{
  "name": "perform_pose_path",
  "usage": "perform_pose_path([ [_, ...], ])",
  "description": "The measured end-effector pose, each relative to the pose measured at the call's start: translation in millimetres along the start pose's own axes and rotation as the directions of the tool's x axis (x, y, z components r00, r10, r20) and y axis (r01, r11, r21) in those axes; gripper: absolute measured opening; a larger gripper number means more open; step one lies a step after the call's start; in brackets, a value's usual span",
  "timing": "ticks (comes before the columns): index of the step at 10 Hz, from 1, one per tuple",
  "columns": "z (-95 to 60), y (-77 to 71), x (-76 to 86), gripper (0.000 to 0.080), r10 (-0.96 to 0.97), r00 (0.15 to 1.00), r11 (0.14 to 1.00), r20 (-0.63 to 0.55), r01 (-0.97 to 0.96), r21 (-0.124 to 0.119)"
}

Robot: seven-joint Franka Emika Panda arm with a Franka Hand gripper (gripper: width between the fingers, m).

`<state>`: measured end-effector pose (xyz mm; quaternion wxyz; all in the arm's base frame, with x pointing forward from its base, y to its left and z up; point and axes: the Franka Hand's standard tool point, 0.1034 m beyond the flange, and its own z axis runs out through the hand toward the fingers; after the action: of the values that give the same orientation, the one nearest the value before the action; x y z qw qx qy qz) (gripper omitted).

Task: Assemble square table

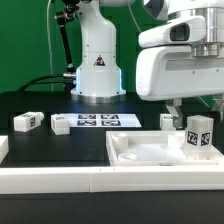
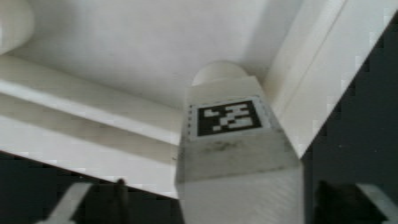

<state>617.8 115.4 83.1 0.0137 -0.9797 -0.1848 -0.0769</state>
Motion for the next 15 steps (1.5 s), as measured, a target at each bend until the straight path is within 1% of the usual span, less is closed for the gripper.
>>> perform_pose_path([
  [1, 0.0, -0.1, 0.0, 0.0423, 0.012, 1.0, 1.0, 0.0, -0.012, 0.0],
  [2, 0.0, 0.0, 0.0, 0.0288, 0.023, 1.0, 1.0, 0.0, -0.023, 0.0],
  [3, 0.0, 0.0, 0.0, 0.0288, 0.023, 1.0, 1.0, 0.0, -0.023, 0.0],
  [4, 0.0, -0.4, 0.1, 0.0288, 0.069, 0.998, 0.998, -0.001, -0.069, 0.003],
  [6, -0.2, 0.8, -0.2, 0.0288, 0.229, 0.974, 0.974, 0.0, -0.229, 0.003],
  [8, 0.0, -0.3, -0.7, 0.0288, 0.432, 0.902, 0.902, -0.001, -0.432, 0.008],
  [9, 0.3, -2.4, -0.6, 0.029, 0.501, 0.865, 0.865, 0.0, -0.501, 0.009],
  [11, 0.6, -2.2, -1.0, 0.029, 0.702, 0.713, 0.712, 0.009, -0.702, 0.019],
  [12, 0.7, -3.1, -1.2, 0.029, 0.755, 0.656, 0.656, 0.012, -0.755, 0.014],
  [13, 0.8, -2.9, -1.0, 0.029, 0.824, 0.567, 0.567, 0.012, -0.824, 0.009],
  [14, 0.8, -3.4, -1.4, 0.029, 0.875, 0.483, 0.484, 0.022, -0.875, -0.002],
  [15, 0.7, -2.4, -1.9, 0.029, 0.926, 0.376, 0.377, 0.026, -0.926, -0.003],
])
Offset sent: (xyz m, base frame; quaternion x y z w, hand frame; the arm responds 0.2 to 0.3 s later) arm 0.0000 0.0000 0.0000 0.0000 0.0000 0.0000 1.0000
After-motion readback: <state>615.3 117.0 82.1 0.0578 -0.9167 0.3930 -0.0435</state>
